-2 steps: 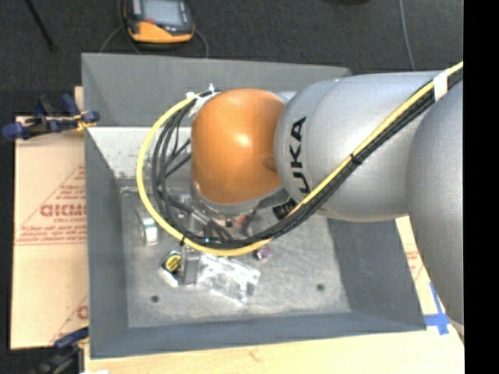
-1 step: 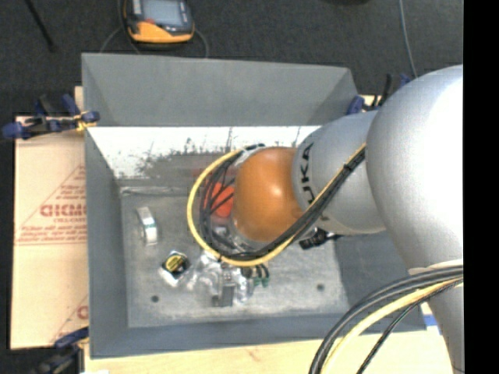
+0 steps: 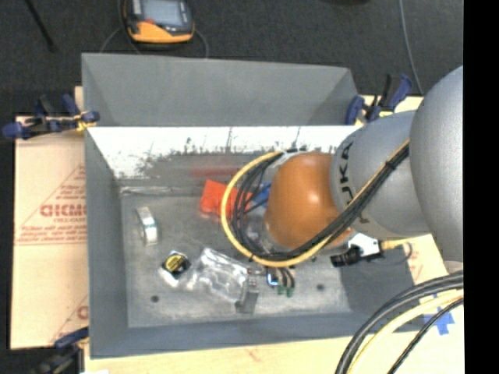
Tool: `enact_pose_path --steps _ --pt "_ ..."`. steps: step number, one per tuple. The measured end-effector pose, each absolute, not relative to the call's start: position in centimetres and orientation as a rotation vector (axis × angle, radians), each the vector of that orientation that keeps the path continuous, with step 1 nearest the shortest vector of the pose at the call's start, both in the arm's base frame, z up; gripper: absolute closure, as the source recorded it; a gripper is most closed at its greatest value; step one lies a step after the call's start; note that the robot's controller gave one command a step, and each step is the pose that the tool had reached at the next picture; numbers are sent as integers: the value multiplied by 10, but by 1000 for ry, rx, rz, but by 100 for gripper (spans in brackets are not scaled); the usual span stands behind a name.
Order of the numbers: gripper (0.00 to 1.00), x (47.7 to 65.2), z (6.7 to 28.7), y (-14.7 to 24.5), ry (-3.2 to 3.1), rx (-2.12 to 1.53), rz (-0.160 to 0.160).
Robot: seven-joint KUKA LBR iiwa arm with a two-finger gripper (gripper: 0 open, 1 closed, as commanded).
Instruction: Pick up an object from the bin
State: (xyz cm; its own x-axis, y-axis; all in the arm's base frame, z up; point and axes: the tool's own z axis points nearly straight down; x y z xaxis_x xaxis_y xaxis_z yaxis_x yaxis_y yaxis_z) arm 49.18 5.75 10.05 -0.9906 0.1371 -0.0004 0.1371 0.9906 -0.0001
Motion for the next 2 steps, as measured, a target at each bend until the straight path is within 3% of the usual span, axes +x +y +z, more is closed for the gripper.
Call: enact_pose_path --steps 1,2 --pt "0 528 102 71 3104 485 2" --pt "0 516 69 68 3001 933 1"
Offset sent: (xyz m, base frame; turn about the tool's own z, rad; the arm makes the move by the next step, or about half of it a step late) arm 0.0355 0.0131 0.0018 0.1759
